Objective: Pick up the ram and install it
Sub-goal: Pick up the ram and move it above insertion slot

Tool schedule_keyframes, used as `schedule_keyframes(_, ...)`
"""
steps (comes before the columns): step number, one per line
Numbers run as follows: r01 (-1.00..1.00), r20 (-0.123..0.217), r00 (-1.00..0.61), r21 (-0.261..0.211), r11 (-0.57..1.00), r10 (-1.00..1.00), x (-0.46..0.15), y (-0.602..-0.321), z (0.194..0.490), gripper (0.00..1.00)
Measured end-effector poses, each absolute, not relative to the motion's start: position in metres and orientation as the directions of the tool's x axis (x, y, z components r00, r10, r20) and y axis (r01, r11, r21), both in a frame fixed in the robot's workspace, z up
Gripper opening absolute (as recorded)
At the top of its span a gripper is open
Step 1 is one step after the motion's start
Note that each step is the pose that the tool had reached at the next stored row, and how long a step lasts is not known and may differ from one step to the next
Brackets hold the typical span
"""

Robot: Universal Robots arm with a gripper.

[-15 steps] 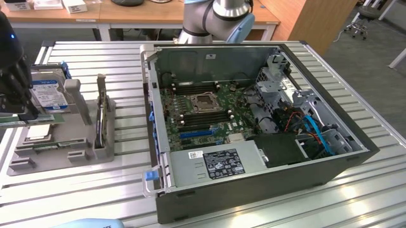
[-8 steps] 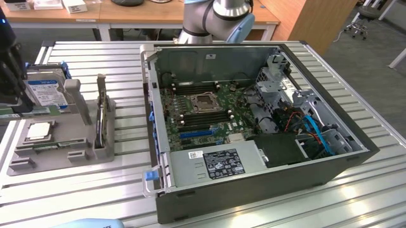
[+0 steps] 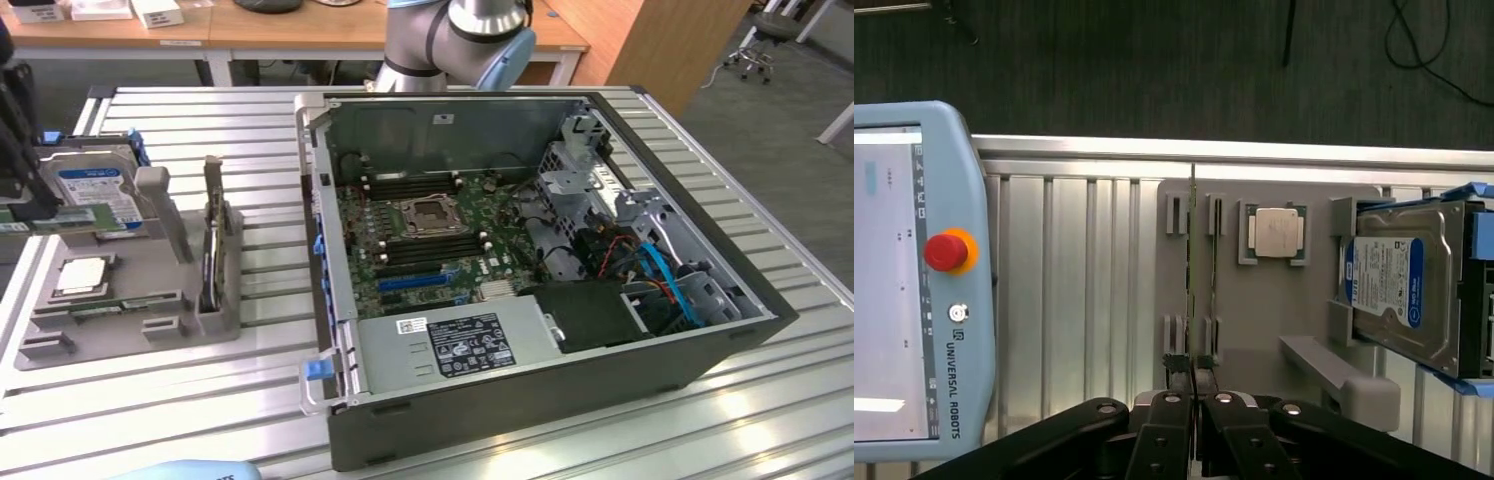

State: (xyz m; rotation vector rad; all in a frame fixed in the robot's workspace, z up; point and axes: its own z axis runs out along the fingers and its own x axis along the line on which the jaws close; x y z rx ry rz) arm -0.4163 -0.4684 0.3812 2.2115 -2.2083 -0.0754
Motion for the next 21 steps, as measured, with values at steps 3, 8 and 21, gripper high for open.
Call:
schedule_keyframes(3, -0.999, -0.023, 0.001, 0.045, -0.002, -1.0, -0.416, -0.468, 0.387, 0.11)
schedule_keyframes(8, -0.999, -0.023, 0.001, 0.045, -0.002, -1.0, -0.416, -0.468, 0.395, 0.11)
schedule_keyframes(21, -0.999, -0.023, 0.001, 0.045, -0.002, -1.0, -0.416, -0.468, 0.403, 0.11)
